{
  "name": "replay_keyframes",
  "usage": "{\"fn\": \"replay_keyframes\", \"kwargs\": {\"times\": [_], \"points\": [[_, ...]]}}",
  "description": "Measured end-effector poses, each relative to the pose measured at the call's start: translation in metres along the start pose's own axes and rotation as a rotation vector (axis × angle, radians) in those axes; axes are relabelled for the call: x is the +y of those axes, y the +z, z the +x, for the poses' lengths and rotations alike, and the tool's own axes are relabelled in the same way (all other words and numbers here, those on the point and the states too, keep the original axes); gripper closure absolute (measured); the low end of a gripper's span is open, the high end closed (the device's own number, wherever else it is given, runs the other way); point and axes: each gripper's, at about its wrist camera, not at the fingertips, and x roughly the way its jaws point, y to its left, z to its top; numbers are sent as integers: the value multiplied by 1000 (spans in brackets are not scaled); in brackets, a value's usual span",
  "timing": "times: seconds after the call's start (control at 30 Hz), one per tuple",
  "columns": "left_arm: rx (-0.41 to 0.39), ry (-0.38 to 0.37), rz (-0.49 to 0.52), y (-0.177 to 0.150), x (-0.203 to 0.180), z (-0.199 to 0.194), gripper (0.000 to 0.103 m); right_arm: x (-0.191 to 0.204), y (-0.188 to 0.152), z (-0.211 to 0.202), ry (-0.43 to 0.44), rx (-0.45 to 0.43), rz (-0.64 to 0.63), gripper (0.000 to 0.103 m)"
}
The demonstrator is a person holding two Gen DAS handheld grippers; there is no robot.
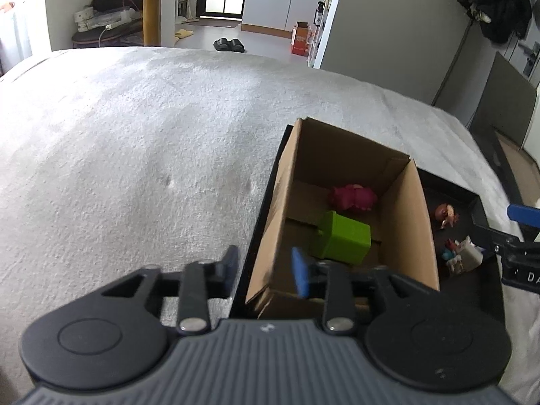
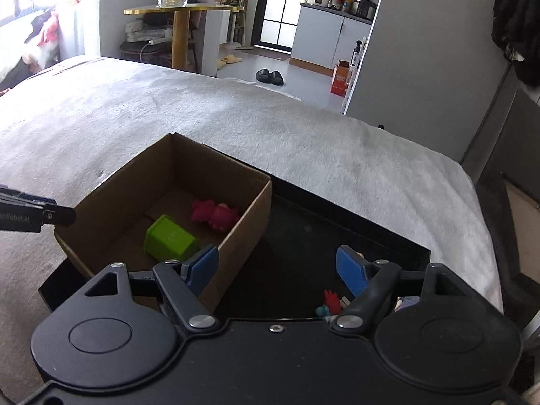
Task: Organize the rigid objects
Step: 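Move the right gripper to the white block and grasp it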
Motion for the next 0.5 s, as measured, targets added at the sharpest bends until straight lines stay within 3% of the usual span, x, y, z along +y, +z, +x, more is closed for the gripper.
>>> {"fn": "replay_keyframes", "kwargs": {"times": [0.17, 0.5], "points": [[1, 77, 45, 1, -16, -1, 48, -20, -15, 3, 19, 11, 74, 23], [-8, 119, 106, 8, -51, -8, 32, -49, -38, 12, 47, -15, 160, 9]]}}
